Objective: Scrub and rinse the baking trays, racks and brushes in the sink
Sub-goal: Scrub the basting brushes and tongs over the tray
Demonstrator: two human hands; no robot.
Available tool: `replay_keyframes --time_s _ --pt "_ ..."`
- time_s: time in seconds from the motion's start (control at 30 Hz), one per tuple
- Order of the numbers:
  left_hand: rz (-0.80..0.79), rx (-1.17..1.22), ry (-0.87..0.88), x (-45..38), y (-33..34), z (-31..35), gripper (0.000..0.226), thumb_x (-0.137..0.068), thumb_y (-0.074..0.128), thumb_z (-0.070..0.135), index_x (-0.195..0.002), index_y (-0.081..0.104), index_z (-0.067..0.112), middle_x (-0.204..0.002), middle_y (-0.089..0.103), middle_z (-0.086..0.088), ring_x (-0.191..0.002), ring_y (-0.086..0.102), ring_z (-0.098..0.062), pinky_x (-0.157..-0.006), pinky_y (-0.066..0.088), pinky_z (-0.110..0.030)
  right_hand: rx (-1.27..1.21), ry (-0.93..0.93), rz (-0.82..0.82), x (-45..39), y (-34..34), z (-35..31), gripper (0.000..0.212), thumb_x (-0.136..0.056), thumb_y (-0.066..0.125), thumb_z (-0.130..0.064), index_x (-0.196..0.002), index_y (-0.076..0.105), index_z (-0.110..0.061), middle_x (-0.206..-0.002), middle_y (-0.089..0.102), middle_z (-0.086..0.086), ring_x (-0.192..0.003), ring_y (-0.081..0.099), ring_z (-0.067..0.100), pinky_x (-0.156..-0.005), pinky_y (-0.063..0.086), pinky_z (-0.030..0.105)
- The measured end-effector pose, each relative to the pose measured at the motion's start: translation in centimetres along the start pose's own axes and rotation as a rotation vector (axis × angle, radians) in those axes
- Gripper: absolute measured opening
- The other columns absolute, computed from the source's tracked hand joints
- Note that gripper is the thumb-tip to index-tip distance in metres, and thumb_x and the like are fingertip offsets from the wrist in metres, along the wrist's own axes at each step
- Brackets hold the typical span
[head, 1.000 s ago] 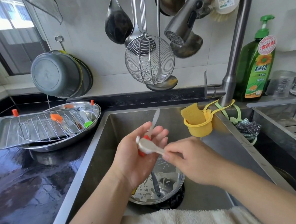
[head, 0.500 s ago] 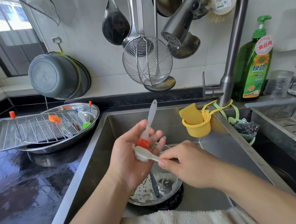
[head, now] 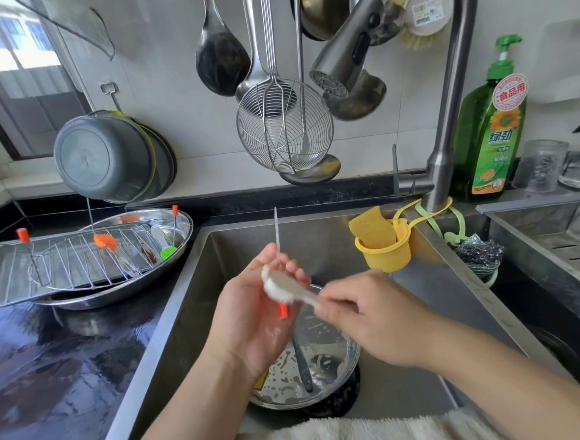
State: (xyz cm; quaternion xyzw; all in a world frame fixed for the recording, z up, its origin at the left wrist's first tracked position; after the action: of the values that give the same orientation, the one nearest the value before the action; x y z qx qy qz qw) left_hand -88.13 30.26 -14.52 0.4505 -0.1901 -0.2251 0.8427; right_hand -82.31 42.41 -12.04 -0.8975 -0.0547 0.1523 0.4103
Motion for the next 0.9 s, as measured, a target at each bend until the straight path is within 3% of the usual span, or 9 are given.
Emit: replay_keyframes --time_s 0.07,0.13,0.27,0.4,0.57,0.7,0.9 --pt "0.028 0.027 0.000 0.2 0.2 -0.2 0.008 -0.096 0.059 0.007 -0.093 0.067 0.006 -0.085 0.054 -0.008 -0.078 0.056 -0.020 -0.084 0.062 -0.038 0.032 0.035 0.101 -0.3 -0.4 0.4 0.033 -0.102 0.057 -0.033 -0.069 0.058 -0.028 -0.056 0.050 -0.006 -0.053 0.043 0.011 -0.053 0.033 0.033" --pt "0.093 0.080 0.005 0.3 0.2 -0.3 0.020 -0.099 0.058 0.011 -0.085 0.070 0.002 -0.082 0.055 -0.009 -0.078 0.058 -0.021 -0.093 0.058 -0.044 0.061 0.072 0.064 -0.5 0.5 0.4 0.037 -0.102 0.056 -0.035 -0.066 0.054 -0.027 -0.055 0.048 -0.003 -0.053 0.041 0.014 -0.054 0.033 0.035" --pt "0.170 0.079 0.061 0.4 -0.1 0.0 0.028 -0.105 0.054 0.037 -0.103 0.059 0.010 -0.083 0.058 -0.010 -0.082 0.064 -0.029 -0.105 0.051 -0.051 0.150 0.081 -0.038 -0.4 1.6 -0.5 0.037 -0.102 0.055 -0.037 -0.071 0.054 -0.016 -0.057 0.046 0.001 -0.058 0.040 0.018 -0.057 0.035 0.036" --pt "0.142 0.021 0.076 0.3 -0.3 -0.3 0.045 -0.105 0.047 0.052 -0.104 0.064 0.011 -0.087 0.060 -0.014 -0.090 0.068 -0.034 -0.105 0.051 -0.054 0.201 0.053 -0.077 -0.1 1.0 -1.1 0.044 -0.100 0.055 -0.041 -0.063 0.047 -0.020 -0.056 0.045 0.002 -0.057 0.040 0.018 -0.055 0.036 0.035" --pt "0.085 0.065 0.053 0.4 0.5 -0.5 0.061 -0.104 0.039 0.064 -0.110 0.063 0.009 -0.088 0.060 -0.013 -0.091 0.068 -0.033 -0.096 0.056 -0.051 0.107 0.017 -0.148 0.1 1.3 -1.6 0.044 -0.101 0.055 -0.037 -0.064 0.047 -0.014 -0.056 0.042 0.002 -0.055 0.036 0.017 -0.056 0.035 0.035" --pt "0.075 0.179 0.067 0.5 0.7 -0.1 0.057 -0.104 0.040 0.060 -0.107 0.064 0.009 -0.089 0.062 -0.010 -0.087 0.067 -0.030 -0.094 0.055 -0.050 0.015 0.005 -0.190 0.1 1.8 -1.8 0.043 -0.101 0.056 -0.033 -0.065 0.049 -0.013 -0.054 0.040 -0.001 -0.053 0.034 0.013 -0.056 0.034 0.034" --pt "0.018 0.155 0.050 1.1 1.3 0.0 0.012 -0.097 0.056 0.015 -0.096 0.067 0.009 -0.084 0.058 -0.004 -0.080 0.061 -0.019 -0.094 0.055 -0.040 -0.047 -0.029 -0.213 0.2 1.9 -2.0 0.042 -0.101 0.058 -0.031 -0.066 0.051 -0.010 -0.056 0.036 -0.003 -0.055 0.031 0.010 -0.056 0.031 0.032"
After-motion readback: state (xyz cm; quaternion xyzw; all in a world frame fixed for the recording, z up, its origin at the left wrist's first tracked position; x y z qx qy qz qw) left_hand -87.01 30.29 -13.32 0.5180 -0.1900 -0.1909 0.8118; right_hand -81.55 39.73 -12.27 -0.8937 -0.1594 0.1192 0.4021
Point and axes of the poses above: each hand's wrist, its own x-axis away from the middle knuckle, its own y-axis out of the palm, z = x × y, the point moved 7 cm from there along -x, towards the middle knuckle
